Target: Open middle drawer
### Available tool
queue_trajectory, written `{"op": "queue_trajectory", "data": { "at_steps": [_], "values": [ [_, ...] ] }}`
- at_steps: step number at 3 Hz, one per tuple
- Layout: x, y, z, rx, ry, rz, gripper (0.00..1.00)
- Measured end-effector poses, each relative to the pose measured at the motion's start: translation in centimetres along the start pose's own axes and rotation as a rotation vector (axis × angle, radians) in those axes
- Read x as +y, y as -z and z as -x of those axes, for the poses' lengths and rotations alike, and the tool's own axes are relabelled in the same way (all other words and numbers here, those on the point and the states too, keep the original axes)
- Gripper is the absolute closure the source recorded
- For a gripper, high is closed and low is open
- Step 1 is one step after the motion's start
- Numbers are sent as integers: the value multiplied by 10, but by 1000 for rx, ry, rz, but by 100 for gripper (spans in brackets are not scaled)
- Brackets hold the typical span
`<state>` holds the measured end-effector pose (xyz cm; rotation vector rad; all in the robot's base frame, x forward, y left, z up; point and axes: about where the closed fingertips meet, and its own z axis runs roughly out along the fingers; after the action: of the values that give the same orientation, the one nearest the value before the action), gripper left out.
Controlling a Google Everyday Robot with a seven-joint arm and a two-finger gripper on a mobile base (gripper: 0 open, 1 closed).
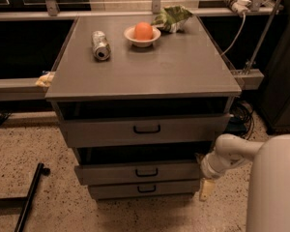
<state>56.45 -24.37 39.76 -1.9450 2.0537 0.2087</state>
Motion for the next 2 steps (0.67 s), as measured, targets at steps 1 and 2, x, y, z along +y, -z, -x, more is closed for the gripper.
{"op": "queue_trajectory", "data": {
  "at_steps": [1,2],
  "values": [
    [2,3,0,-2,-5,2,0],
    [21,7,-2,-14,-42,57,0]
  ]
}}
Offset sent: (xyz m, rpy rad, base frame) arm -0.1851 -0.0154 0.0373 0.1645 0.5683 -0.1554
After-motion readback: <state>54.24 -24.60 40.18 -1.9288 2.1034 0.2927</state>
